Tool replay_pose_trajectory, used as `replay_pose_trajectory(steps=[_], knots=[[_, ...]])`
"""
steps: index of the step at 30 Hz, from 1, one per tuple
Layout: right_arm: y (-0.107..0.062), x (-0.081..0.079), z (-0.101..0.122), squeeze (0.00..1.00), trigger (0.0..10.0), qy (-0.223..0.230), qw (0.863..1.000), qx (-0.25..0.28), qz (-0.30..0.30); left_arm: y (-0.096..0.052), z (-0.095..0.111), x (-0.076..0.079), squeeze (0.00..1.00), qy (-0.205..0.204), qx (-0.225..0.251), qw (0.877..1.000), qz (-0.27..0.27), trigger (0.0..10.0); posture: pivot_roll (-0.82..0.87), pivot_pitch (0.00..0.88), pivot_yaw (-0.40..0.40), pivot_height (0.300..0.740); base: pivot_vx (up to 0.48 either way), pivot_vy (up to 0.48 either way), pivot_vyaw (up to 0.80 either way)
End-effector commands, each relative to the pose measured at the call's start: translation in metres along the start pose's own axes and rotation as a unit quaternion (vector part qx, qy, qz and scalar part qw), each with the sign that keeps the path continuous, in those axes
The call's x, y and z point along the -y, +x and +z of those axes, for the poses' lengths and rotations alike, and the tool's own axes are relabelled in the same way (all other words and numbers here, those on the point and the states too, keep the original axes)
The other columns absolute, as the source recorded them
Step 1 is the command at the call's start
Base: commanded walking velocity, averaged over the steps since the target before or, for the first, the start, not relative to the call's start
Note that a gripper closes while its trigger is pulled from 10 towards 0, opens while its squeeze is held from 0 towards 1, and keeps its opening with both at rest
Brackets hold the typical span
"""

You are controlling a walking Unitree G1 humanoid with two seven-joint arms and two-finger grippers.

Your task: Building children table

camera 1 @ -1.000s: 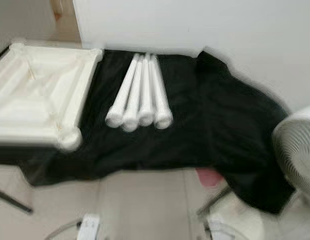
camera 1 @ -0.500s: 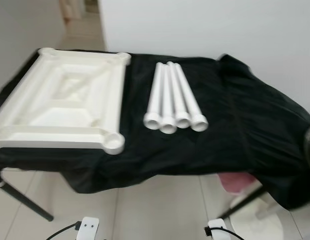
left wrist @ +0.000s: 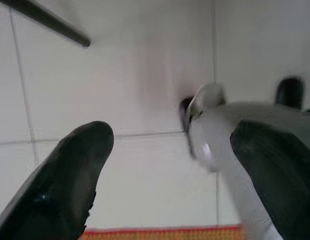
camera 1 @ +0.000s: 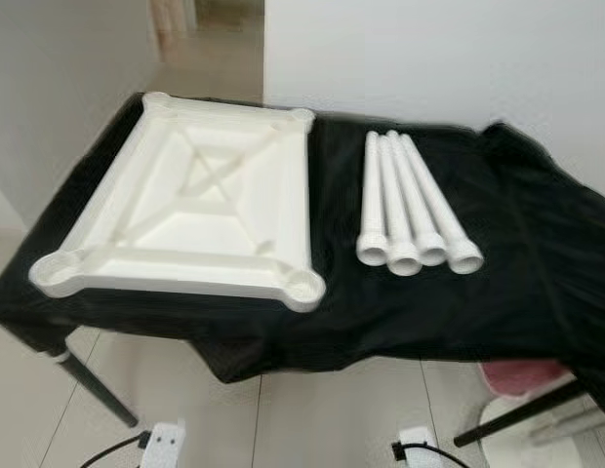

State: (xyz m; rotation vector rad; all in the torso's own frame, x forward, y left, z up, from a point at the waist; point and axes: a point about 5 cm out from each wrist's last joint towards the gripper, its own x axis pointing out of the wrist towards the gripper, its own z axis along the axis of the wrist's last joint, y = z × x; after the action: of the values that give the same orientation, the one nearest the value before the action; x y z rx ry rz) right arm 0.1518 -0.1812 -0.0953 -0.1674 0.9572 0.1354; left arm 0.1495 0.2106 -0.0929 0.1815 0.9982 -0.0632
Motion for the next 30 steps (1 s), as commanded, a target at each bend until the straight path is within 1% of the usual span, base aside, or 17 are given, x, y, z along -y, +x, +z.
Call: replay_pose_trajectory(steps=[1, 7, 10, 16, 18, 20, 21, 23, 30], knots=[[-0.004, 0.003, -0.015, 0.00, 10.0, -0.001, 1.000, -0.028, -0.002, -0.001, -0.008, 0.011, 0.00, 0.011, -0.016, 1.000, -0.016, 10.0, 0.04, 0.012, -0.052, 0.740, 0.000, 0.000, 0.00], [-0.003, 0.001, -0.014, 0.00, 10.0, -0.003, 1.000, -0.026, 0.000, -0.001, -0.007, 0.012, 0.00, 0.018, -0.013, 1.000, -0.022, 10.0, 0.04, 0.010, -0.050, 0.740, 0.000, 0.000, 0.00], [-0.002, -0.002, -0.011, 0.00, 10.0, -0.005, 1.000, -0.021, 0.005, -0.001, -0.008, 0.016, 0.00, 0.017, -0.010, 0.999, -0.032, 10.0, 0.04, 0.010, -0.050, 0.740, 0.000, 0.000, 0.00], [-0.002, -0.002, -0.010, 0.00, 10.0, -0.005, 1.000, -0.020, 0.005, -0.001, -0.008, 0.016, 0.00, 0.024, -0.011, 0.999, -0.028, 10.0, 0.04, 0.011, -0.049, 0.740, 0.000, -0.421, 0.00], [-0.002, -0.002, -0.011, 0.00, 10.0, -0.005, 1.000, -0.020, 0.005, -0.001, -0.008, 0.016, 0.00, 0.003, -0.009, 1.000, -0.024, 10.0, 0.04, 0.011, -0.049, 0.740, 0.000, 0.000, 0.00], [-0.003, -0.002, -0.011, 0.00, 10.0, -0.005, 1.000, -0.020, 0.005, -0.001, -0.007, 0.015, 0.00, 0.006, -0.009, 1.000, -0.018, 10.0, 0.04, 0.011, -0.049, 0.740, 0.000, 0.000, 0.00], [-0.003, -0.001, -0.012, 0.00, 10.0, -0.005, 1.000, -0.021, 0.005, 0.000, -0.007, 0.013, 0.00, 0.014, -0.010, 1.000, -0.011, 10.0, 0.04, 0.013, -0.048, 0.740, 0.000, 0.000, 0.00], [-0.003, -0.002, -0.012, 0.00, 10.0, -0.006, 1.000, -0.021, 0.005, 0.000, -0.006, 0.013, 0.00, 0.017, -0.007, 1.000, -0.012, 10.0, 0.04, 0.013, -0.048, 0.740, 0.000, 0.000, 0.00], [-0.003, 0.000, -0.012, 0.00, 10.0, -0.007, 1.000, -0.019, 0.003, 0.001, 0.003, 0.011, 0.00, 0.010, 0.014, 1.000, -0.010, 10.0, 0.04, 0.016, -0.046, 0.740, 0.000, 0.000, 0.00]])
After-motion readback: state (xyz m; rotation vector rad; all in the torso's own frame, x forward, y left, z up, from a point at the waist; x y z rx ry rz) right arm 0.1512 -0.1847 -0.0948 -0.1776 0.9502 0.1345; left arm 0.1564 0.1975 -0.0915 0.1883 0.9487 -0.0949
